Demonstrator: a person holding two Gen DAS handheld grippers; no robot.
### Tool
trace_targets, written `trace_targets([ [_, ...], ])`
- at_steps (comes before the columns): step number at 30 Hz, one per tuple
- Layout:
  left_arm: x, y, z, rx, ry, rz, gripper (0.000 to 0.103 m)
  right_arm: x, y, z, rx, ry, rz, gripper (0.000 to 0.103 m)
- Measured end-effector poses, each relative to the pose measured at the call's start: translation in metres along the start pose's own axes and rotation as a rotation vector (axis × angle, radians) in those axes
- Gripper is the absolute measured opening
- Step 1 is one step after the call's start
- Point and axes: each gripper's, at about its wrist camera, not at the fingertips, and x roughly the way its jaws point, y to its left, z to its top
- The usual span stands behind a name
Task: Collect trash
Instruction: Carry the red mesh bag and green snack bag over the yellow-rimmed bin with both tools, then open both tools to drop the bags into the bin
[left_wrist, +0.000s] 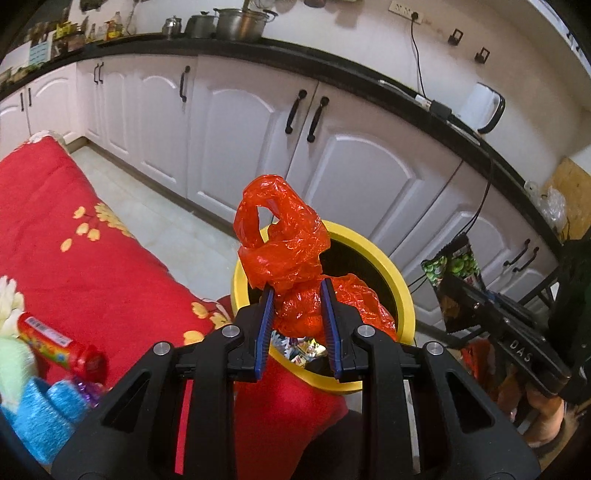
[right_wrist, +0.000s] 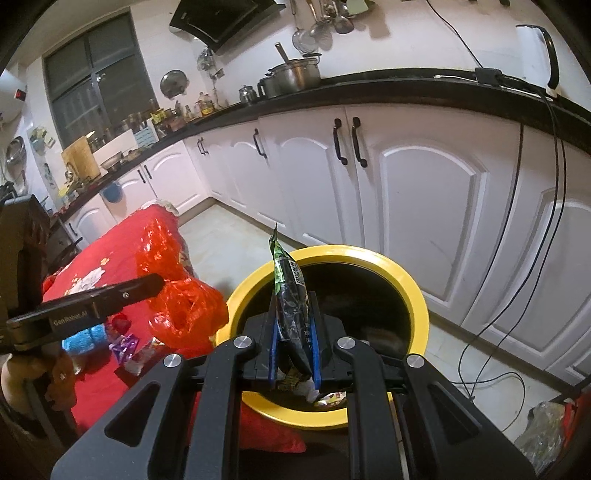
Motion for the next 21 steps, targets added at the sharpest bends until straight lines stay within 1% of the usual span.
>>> trace_targets([
  [10, 0.033, -0.007, -0.002, 0.023, 0.061, -0.006, 0.018, 0.016, -0.015, -0.006, 0.022, 0.033, -0.005, 0.013],
  [21, 0.063, -0.007, -0.005, 0.029, 0.119, 0.013, 0.019, 0.041, -0.023, -0.012, 0.038, 0.086, 0.006, 0.013],
])
